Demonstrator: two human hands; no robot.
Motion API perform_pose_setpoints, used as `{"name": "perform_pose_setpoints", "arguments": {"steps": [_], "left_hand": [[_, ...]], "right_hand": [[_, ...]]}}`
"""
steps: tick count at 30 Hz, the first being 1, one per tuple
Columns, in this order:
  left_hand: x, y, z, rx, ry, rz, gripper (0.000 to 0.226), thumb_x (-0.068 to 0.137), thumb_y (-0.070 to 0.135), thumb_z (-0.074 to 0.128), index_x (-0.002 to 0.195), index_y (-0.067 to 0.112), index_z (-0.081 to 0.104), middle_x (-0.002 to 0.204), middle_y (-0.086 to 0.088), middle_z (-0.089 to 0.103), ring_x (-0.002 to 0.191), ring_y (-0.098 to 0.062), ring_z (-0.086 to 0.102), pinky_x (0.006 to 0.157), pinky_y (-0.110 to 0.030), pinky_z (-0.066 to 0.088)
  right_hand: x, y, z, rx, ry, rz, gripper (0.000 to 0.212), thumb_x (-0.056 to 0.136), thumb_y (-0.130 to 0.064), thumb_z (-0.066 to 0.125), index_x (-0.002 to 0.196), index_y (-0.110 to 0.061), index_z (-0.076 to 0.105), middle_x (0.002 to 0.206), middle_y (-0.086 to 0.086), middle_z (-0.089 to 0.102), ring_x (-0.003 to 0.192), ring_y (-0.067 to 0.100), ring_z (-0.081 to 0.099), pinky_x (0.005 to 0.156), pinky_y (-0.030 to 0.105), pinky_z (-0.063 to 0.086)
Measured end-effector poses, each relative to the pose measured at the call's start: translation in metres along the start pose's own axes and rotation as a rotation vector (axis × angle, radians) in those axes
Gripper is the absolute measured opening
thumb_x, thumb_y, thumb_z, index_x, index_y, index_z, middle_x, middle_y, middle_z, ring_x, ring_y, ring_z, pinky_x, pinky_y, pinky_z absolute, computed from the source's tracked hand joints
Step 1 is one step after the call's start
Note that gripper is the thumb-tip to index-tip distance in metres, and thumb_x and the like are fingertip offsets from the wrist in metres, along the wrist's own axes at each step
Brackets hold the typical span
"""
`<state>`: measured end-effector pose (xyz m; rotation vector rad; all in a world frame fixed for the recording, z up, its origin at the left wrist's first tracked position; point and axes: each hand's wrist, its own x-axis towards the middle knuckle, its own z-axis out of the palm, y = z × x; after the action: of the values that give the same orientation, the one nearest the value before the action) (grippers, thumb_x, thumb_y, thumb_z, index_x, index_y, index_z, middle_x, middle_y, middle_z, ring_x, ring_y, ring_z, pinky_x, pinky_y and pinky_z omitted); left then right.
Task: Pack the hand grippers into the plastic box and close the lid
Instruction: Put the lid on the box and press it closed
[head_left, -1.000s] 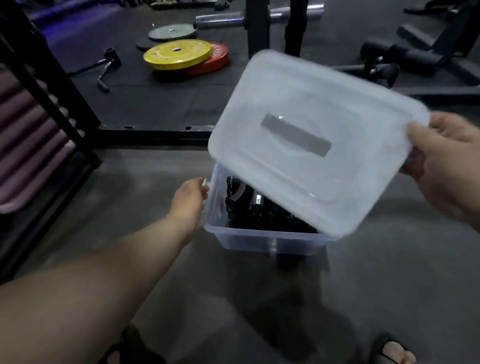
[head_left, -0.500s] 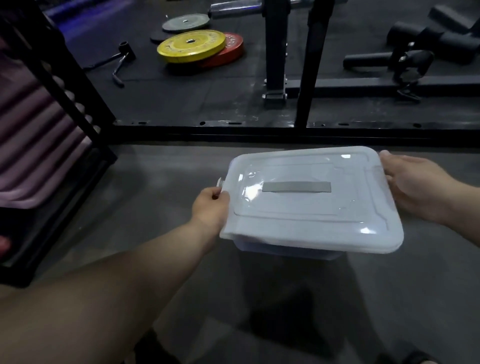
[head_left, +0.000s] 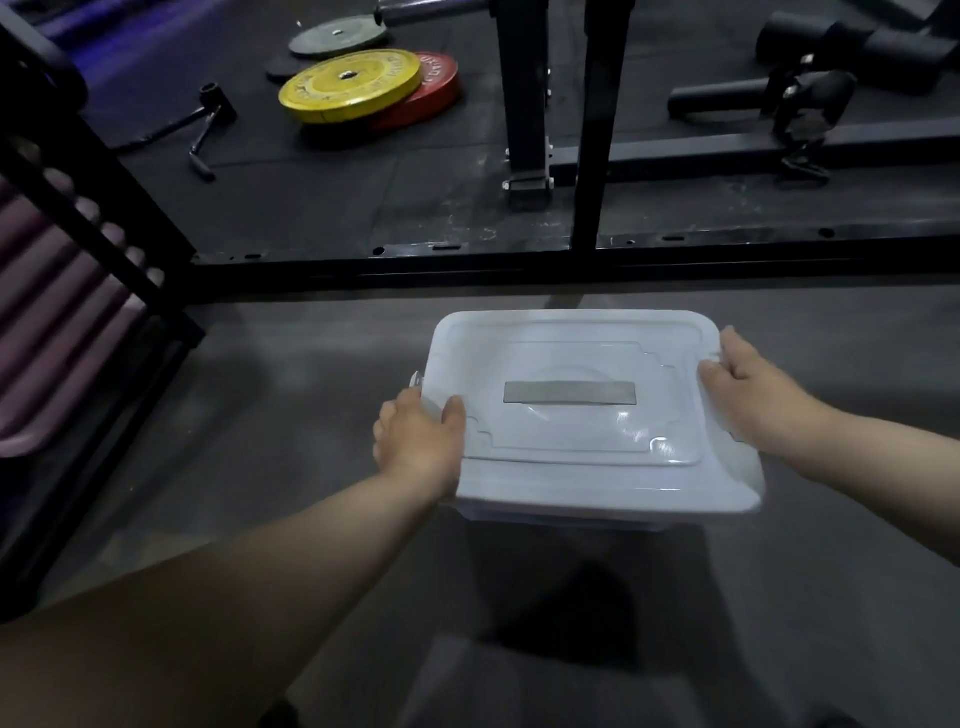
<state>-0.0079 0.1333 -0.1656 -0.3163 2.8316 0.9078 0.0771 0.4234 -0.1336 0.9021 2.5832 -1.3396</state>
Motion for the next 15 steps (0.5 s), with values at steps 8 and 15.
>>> {"name": "perform_pose_setpoints", "arguments": {"steps": [8, 15], "left_hand": [[0.002, 0.0, 0.003, 0.126, 0.059, 0.01, 0.053, 0.091, 0.056, 0.049, 0.127, 0.017, 0.05, 0.131, -0.007, 0.044, 0.121, -0.031, 0.04, 0.105, -0.041, 0.032], [0.01, -0.003, -0.001, 0.078, -0.017, -0.061, 0.037, 0.092, 0.054, 0.042, 0.114, 0.025, 0.044, 0.127, -0.004, 0.042, 0.119, -0.028, 0.039, 0.101, -0.043, 0.028]], "right_hand": [[0.008, 0.013, 0.014, -0.284, 0.072, -0.075, 0.06, 0.101, -0.039, 0.025, 0.152, -0.013, 0.007, 0.143, 0.016, 0.041, 0.134, 0.037, 0.033, 0.108, 0.049, 0.033], [0.01, 0.011, 0.016, -0.424, 0.046, -0.098, 0.061, 0.101, -0.038, 0.023, 0.153, -0.011, 0.004, 0.153, 0.013, 0.029, 0.14, 0.033, 0.027, 0.11, 0.05, 0.031]]}}
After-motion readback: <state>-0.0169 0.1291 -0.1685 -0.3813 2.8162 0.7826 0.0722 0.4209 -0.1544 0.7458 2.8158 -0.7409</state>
